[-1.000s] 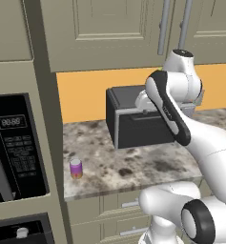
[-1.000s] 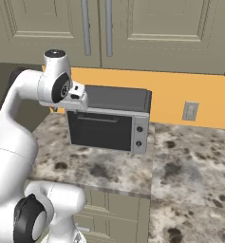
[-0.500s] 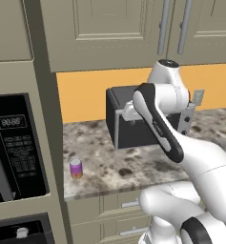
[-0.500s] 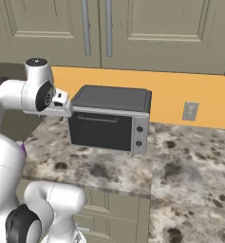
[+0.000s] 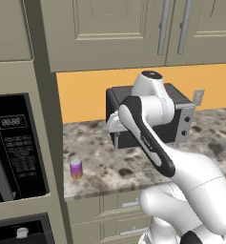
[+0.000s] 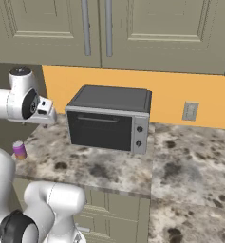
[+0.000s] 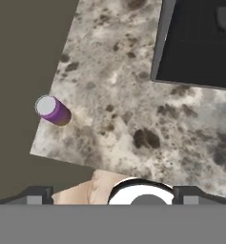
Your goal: Four empty soda cans are scattered around the kitchen. Gather all the cans and cluster them next to the stove for recycling.
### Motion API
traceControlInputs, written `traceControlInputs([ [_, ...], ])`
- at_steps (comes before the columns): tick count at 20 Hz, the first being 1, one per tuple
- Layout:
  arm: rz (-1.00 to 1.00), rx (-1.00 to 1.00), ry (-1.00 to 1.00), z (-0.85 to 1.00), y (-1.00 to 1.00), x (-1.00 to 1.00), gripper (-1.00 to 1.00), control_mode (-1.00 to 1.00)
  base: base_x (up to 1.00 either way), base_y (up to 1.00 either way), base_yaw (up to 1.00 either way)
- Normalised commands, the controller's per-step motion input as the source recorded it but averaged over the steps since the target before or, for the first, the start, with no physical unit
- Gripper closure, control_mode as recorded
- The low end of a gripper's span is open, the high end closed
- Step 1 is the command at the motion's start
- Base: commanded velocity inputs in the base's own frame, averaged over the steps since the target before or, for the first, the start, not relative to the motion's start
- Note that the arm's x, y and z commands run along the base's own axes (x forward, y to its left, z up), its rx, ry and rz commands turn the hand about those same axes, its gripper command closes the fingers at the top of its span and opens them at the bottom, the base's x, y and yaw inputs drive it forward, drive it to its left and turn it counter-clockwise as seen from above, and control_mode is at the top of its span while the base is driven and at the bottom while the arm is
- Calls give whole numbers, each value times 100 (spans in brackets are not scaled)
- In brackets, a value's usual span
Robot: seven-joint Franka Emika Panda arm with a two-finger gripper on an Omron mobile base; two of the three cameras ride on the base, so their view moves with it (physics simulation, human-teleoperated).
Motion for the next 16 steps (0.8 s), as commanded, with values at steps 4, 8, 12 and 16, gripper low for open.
traceControlInputs([
  [4,10,2,3,-19,44,-14,-100,-100,0,0,0],
  [8,18,0,2,-9,36,-9,-100,-100,0,0,0],
  [12,23,0,0,-7,31,-8,-100,-100,0,0,0],
  [16,27,0,0,-9,15,-8,-100,-100,0,0,0],
])
